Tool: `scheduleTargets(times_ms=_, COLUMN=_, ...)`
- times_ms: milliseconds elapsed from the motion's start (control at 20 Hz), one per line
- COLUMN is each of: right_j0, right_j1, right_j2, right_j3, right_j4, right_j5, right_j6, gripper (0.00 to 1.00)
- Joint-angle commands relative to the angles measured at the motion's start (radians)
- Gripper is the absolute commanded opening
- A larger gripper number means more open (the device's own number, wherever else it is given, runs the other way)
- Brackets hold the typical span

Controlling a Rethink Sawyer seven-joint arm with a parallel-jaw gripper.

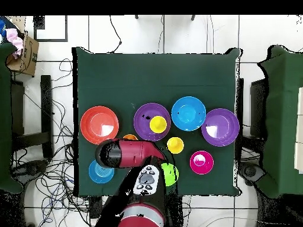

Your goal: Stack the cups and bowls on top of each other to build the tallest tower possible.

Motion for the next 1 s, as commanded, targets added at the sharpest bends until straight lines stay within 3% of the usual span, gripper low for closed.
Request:
scheduleTargets(times_ms=50, right_j0=0.026, right_j1=-0.063, right_j2=0.054, right_j3=0.06, right_j4=0.024, right_j5=0.06, right_j6=0.146, gripper=1.0)
scheduleTargets(times_ms=500, right_j0=0.05, right_j1=-0.088, right_j2=0.05, right_j3=0.058, right_j4=0.044, right_j5=0.082, right_j6=0.163, gripper=1.0)
scheduleTargets(times_ms=1000, right_j0=0.072, right_j1=0.009, right_j2=0.063, right_j3=0.036, right_j4=0.07, right_j5=-0.041, right_j6=0.204, gripper=1.0)
